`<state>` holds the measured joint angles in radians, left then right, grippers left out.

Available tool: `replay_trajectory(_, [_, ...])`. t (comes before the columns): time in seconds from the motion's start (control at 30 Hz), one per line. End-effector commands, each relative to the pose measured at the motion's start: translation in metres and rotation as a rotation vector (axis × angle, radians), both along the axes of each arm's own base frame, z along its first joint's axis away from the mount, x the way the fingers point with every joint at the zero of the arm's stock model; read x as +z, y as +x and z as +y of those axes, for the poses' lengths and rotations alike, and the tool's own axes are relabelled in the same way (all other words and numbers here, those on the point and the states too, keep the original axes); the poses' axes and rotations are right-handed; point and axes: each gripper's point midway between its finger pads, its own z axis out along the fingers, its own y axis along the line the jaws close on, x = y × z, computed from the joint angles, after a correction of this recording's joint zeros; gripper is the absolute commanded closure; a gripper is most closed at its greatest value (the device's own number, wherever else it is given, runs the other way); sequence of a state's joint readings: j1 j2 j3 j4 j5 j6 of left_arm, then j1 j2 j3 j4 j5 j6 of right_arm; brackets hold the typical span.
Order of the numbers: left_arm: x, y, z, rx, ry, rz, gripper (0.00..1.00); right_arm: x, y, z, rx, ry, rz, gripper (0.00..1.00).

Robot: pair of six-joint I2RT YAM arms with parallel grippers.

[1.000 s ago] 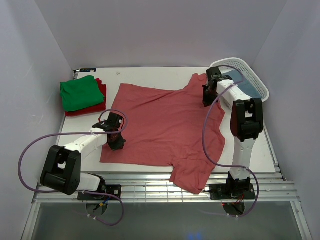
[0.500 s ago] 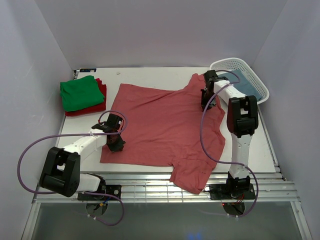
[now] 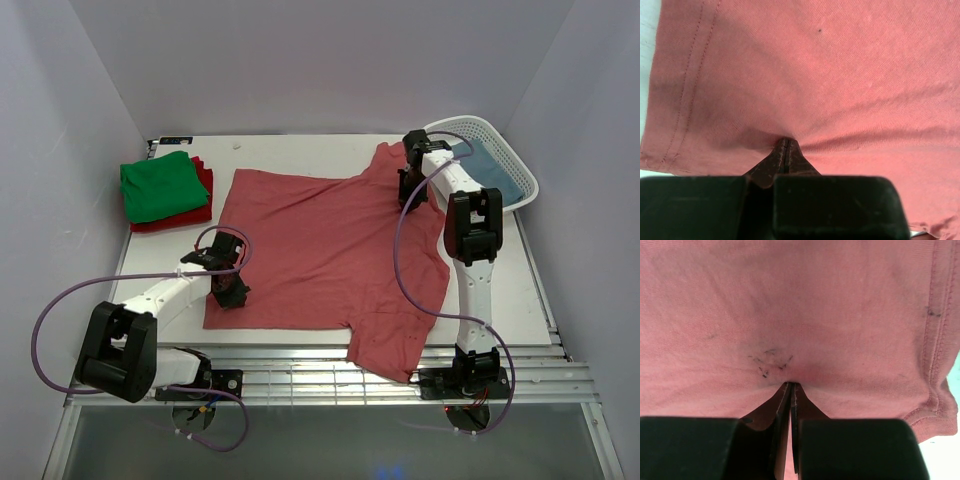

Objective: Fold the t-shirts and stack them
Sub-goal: Flatten out the tshirt, then grap the side of the flattened tshirt furthest away from the robot with both arms

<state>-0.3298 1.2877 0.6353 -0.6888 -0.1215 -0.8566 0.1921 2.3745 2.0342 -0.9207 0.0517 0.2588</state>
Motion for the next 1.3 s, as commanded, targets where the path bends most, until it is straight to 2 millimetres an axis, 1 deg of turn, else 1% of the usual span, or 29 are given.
replay_trajectory(0.0, [0.001,-0.007,-0.001,0.005,-0.013,0.009,1.00,-0.033,0.006,-0.002,-0.010,-0.020,0.030,0.92])
replay_trajectory(0.23, [0.004,-0.005,-0.008,0.005,-0.046,0.012,1.00,-0.040,0.000,-0.005,0.003,-0.035,0.049,0.92])
replay_trajectory(0.33, [0.009,0.000,-0.013,-0.007,-0.064,-0.013,1.00,-0.037,-0.006,-0.008,0.013,-0.042,0.056,0.92])
replay_trajectory(0.37, [0.011,0.002,-0.015,-0.018,-0.064,-0.020,1.00,-0.030,-0.005,-0.008,0.016,-0.044,0.037,0.92])
replay_trajectory(0.4, [0.012,0.003,-0.016,-0.025,-0.064,-0.026,1.00,-0.033,-0.012,-0.010,0.019,-0.049,0.051,0.92])
replay_trajectory(0.43, [0.016,0.008,-0.018,-0.030,-0.068,-0.045,1.00,-0.031,-0.013,-0.011,0.024,-0.052,0.046,0.92])
replay_trajectory(0.47, [0.017,0.011,-0.020,-0.051,-0.069,-0.056,1.00,-0.023,-0.013,-0.011,0.027,-0.050,0.030,0.92])
replay_trajectory(0.5, [0.020,0.015,-0.023,-0.068,-0.073,-0.071,1.00,-0.022,-0.014,-0.012,0.031,-0.050,0.025,0.92])
replay_trajectory(0.53, [0.029,0.028,-0.029,-0.091,-0.090,-0.117,1.00,-0.018,-0.012,-0.011,0.043,-0.048,0.010,0.92])
replay_trajectory(0.63, [0.053,0.057,-0.039,-0.155,-0.094,-0.210,1.00,0.014,0.005,-0.002,0.071,0.003,-0.103,0.91])
replay_trajectory(0.67, [0.080,0.081,-0.047,-0.175,-0.104,-0.291,0.92,0.037,0.012,0.002,0.085,0.025,-0.167,0.86])
replay_trajectory(0.7, [0.096,0.096,-0.049,-0.210,-0.092,-0.343,0.86,0.051,0.019,0.004,0.089,0.034,-0.212,0.84])
replay_trajectory(0.73, [0.106,0.110,-0.051,-0.220,-0.076,-0.373,0.82,0.069,0.030,0.006,0.093,0.046,-0.282,0.81])
replay_trajectory(0.77, [0.142,0.136,-0.054,-0.221,-0.058,-0.471,0.77,0.094,0.037,0.007,0.094,0.051,-0.343,0.77])
replay_trajectory(0.8, [0.157,0.151,-0.054,-0.230,-0.034,-0.517,0.54,0.107,0.042,0.007,0.097,0.051,-0.376,0.75])
replay_trajectory(0.83, [0.159,0.165,-0.053,-0.262,0.012,-0.527,0.41,0.129,0.052,0.009,0.098,0.055,-0.430,0.74])
replay_trajectory(0.87, [0.185,0.186,-0.050,-0.251,0.054,-0.600,0.31,0.139,0.056,0.009,0.108,0.053,-0.450,0.64])
replay_trajectory(0.9, [0.192,0.200,-0.049,-0.259,0.089,-0.627,0.24,0.146,0.060,0.010,0.113,0.055,-0.460,0.58])
replay_trajectory(0.93, [0.176,0.216,-0.043,-0.294,0.155,-0.592,0.24,0.140,0.060,0.012,0.127,0.060,-0.430,0.49])
replay_trajectory(0.97, [0.173,0.228,-0.039,-0.303,0.190,-0.586,0.24,0.153,0.067,0.014,0.136,0.063,-0.463,0.46])
replay_trajectory(1.0, [0.184,0.247,-0.035,-0.301,0.224,-0.606,0.25,0.152,0.069,0.014,0.142,0.060,-0.461,0.43])
replay_trajectory(1.03, [0.177,0.257,-0.029,-0.304,0.253,-0.583,0.29,0.146,0.070,0.014,0.144,0.057,-0.452,0.39])
replay_trajectory(1.07, [0.147,0.271,-0.022,-0.324,0.293,-0.513,0.31,0.140,0.072,0.014,0.148,0.055,-0.451,0.38])
replay_trajectory(1.1, [0.153,0.287,-0.019,-0.314,0.308,-0.527,0.33,0.136,0.073,0.019,0.170,0.076,-0.448,0.38])
replay_trajectory(1.13, [0.146,0.297,-0.010,-0.316,0.328,-0.513,0.35,0.127,0.074,0.019,0.172,0.072,-0.435,0.38])
replay_trajectory(1.17, [0.124,0.307,-0.008,-0.323,0.341,-0.473,0.37,0.119,0.076,0.018,0.174,0.068,-0.433,0.39])
replay_trajectory(1.2, [0.132,0.321,-0.007,-0.314,0.343,-0.499,0.38,0.114,0.078,0.017,0.176,0.064,-0.427,0.40])
replay_trajectory(1.23, [0.126,0.328,0.002,-0.297,0.349,-0.488,0.39,0.101,0.079,0.016,0.176,0.057,-0.408,0.42])
replay_trajectory(1.27, [0.108,0.334,0.005,-0.294,0.353,-0.458,0.40,0.097,0.083,0.014,0.171,0.057,-0.412,0.44])
